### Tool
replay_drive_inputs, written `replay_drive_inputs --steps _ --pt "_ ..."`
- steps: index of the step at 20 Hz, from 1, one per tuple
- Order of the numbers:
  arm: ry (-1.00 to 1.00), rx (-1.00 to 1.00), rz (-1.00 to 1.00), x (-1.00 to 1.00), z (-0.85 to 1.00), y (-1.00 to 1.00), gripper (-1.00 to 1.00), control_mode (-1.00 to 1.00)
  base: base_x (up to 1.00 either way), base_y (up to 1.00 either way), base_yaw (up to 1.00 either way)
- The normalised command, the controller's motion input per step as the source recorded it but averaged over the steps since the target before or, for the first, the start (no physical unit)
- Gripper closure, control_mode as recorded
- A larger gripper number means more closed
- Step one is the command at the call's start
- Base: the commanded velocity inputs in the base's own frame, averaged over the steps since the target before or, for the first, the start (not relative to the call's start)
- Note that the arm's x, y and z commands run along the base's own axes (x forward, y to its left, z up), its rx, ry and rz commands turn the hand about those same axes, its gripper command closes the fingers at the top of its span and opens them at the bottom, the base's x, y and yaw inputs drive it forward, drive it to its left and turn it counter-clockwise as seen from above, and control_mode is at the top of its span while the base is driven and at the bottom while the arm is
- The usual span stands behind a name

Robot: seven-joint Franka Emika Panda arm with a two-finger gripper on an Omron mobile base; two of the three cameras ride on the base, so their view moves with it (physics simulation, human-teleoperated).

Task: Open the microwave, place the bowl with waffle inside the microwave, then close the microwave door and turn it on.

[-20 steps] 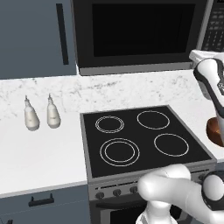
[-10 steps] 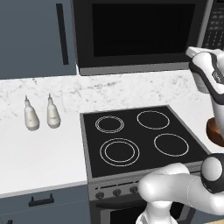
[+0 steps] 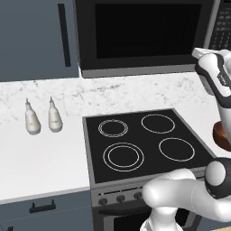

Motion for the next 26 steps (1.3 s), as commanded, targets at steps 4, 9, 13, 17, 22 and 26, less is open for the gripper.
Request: replay_drive_inputs --steps 4,9,13,17,22,26 --pt "0.0 0.0 0.0 0.0 0.0 0.0 1.0 -1.0 0.0 0.0 0.0" --pt "-0.04 0.0 0.05 -0.63 0.03 0.0 1.0 -1.0 0.0 0.0 0.0" --pt "-0.03 0.0 0.09 -1.0 0.21 0.0 1.0 -1.0 0.0 0.0 0.0" --pt "0.0 0.0 0.08 -1.0 0.35 0.0 1.0 -1.0 0.0 0.0 0.0" --pt "0.0 0.0 0.04 -1.0 0.45 0.0 1.0 -1.0 0.0 0.0 0.0" --pt "0.0 0.0 0.0 -1.0 0.36 0.0 1.0 -1.0 0.0 0.0 0.0"
